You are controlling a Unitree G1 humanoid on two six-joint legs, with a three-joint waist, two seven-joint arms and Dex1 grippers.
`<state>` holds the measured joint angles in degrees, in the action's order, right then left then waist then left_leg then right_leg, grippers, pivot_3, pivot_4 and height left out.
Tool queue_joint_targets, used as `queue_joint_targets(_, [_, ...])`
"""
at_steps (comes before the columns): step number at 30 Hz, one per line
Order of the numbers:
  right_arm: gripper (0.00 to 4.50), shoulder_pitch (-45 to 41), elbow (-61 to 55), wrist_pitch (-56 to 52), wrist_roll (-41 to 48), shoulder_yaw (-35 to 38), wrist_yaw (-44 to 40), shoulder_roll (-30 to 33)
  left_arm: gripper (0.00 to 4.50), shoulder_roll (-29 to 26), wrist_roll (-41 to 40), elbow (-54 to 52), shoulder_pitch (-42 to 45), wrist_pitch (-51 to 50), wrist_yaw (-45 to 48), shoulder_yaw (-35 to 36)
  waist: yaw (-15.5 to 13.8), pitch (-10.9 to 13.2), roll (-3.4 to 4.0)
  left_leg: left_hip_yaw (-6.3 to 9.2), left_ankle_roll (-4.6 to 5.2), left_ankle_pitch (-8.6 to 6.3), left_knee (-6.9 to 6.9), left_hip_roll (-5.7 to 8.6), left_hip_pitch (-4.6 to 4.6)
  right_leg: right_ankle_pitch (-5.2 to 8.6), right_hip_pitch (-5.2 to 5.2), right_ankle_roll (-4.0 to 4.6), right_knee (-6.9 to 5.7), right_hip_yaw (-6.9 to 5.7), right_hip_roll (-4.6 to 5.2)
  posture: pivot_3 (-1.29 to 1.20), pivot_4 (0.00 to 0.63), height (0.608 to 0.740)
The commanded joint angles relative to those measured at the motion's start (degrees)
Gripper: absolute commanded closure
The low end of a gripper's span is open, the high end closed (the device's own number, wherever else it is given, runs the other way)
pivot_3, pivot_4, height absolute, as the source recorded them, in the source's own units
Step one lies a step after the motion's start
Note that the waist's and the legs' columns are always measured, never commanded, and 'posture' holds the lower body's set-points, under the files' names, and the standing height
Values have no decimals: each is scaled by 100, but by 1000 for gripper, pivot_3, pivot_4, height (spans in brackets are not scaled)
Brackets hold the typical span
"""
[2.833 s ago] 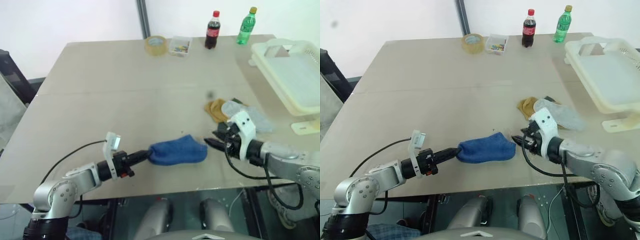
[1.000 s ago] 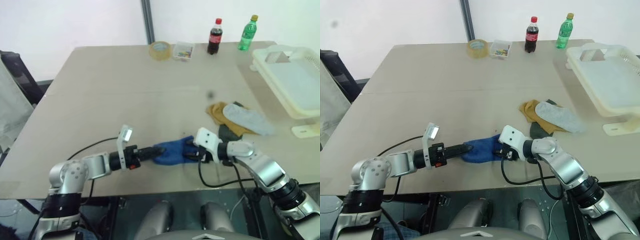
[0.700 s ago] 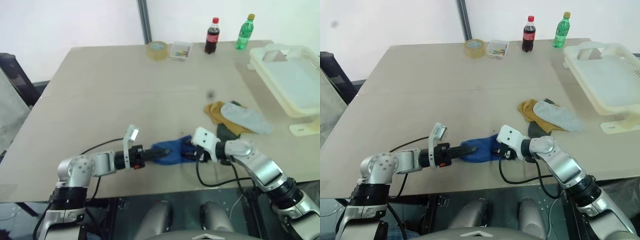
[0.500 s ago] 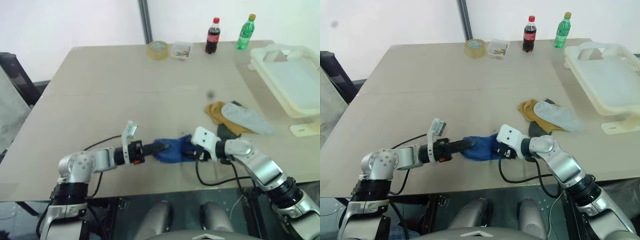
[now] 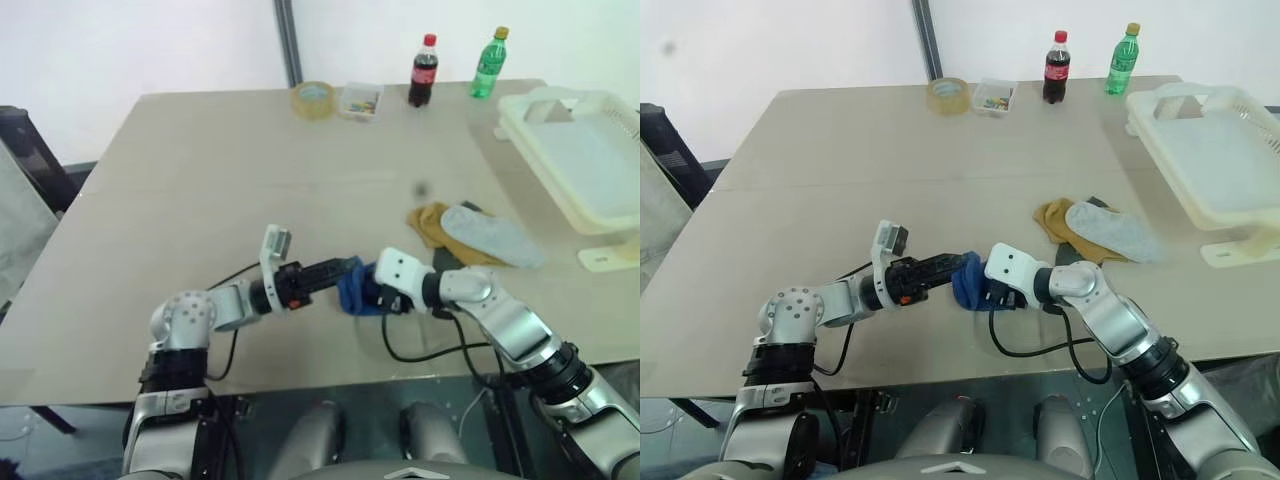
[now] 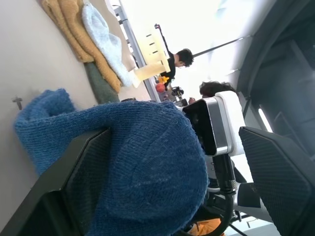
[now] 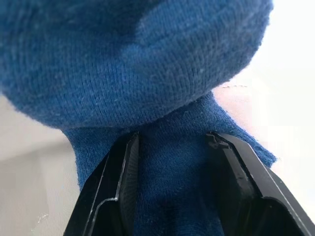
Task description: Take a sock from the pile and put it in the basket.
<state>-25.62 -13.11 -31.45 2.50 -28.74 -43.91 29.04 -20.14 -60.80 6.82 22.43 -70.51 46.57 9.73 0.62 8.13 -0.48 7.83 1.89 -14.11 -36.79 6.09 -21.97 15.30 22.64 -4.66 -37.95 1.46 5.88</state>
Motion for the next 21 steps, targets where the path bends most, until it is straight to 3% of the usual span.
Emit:
queue_joint_targets(1, [2297,28,-339,-351,-47,251,-94,260,51,115,182,120,68,204,107,-152,-21,3,-4,2,0,0,0,4,-2,0,0,0,0,-2,1,0,150,740])
queue_joint_targets(13, [2297,633,-2071,-1647,550,1423,-152,1146,51,911,747,625,504,734,1,-380,-71,18,-23,23,-2,1,-27,14,-94,-1,61,-1,1,-23,12,0,150,740])
queue_joint_targets(18, [2297,858,-1871,-1462,316,1175,1,1252,51,1006,694,525,563,585,-22,-335,-68,20,-25,23,-1,1,-28,13,-93,-1,60,-1,0,-23,11,0,150,740])
queue_joint_targets(21, [2297,751,-1637,-1389,265,991,138,1002,51,818,606,355,502,411,-7,-228,-27,21,-27,22,-2,1,-29,13,-93,-1,61,-1,-1,-23,11,0,150,740])
